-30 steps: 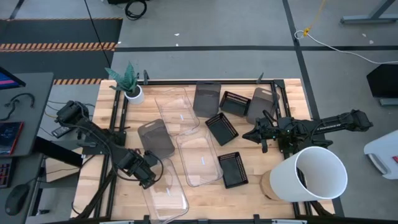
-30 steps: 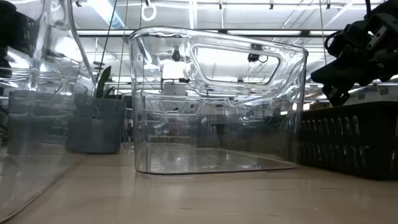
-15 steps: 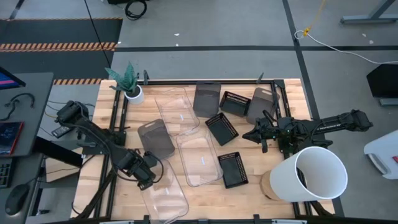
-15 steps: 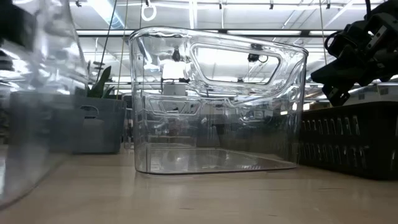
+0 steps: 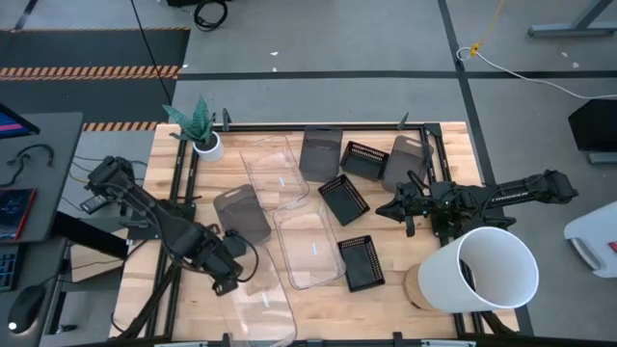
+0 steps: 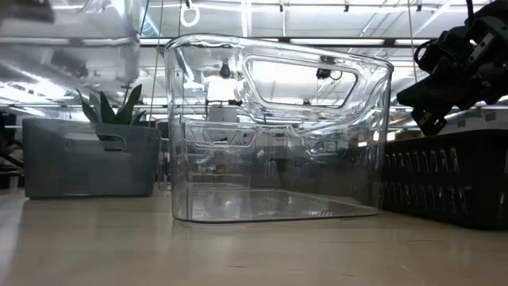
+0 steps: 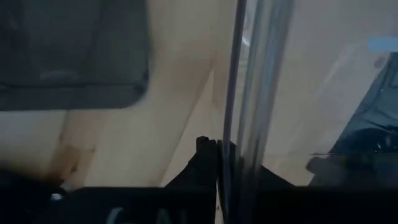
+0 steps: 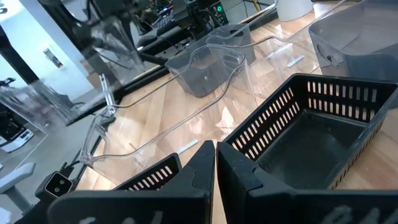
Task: Stack baskets by color
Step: Stack the bottom transparent bin on top of the middle transparent bin
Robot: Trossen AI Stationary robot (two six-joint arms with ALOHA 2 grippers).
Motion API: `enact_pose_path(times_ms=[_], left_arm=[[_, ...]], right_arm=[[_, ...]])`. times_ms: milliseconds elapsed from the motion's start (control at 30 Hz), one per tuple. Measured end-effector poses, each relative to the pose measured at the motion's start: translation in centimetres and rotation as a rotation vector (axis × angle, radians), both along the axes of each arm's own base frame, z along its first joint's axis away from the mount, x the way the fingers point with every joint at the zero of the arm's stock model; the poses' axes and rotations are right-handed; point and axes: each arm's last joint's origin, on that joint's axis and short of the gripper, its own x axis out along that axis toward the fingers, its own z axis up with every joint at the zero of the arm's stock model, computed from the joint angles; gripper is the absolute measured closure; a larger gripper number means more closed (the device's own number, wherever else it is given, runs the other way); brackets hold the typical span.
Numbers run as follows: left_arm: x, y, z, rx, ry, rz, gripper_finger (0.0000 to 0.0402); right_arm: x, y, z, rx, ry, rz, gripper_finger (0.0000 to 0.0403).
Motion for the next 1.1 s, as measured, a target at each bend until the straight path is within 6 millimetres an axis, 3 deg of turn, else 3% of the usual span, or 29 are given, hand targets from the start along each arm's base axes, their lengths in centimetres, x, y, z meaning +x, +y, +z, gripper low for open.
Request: enact_pose_path(times_ms=[267, 600, 800, 900, 1100], left_arm=[[1.9, 4.2, 3.7, 0.144, -0.054, -0.003, 0.0396], [4.8, 12.7, 4.4, 0.207, -0.079, 0.064, 0.0396], [6.2, 16.2, 4.9, 0.158, -0.210, 0.123, 0.0396], [7.2, 16.9, 4.5, 0.146, -0.234, 0.109, 0.0396], [9.5, 17.0, 1.2, 0.136, -0.097, 0.001, 0.0397]], right_arm=[[0.0, 0.0, 0.0, 0.001, 0.000, 0.000, 0.0380], [0.0, 0.0, 0.0, 0.001, 0.000, 0.000, 0.0380], [0.0, 0.0, 0.0, 0.001, 0.000, 0.000, 0.0380], [0.0, 0.0, 0.0, 0.000, 0.000, 0.000, 0.0380], [0.0, 0.0, 0.0, 0.001, -0.001, 0.000, 0.0380]])
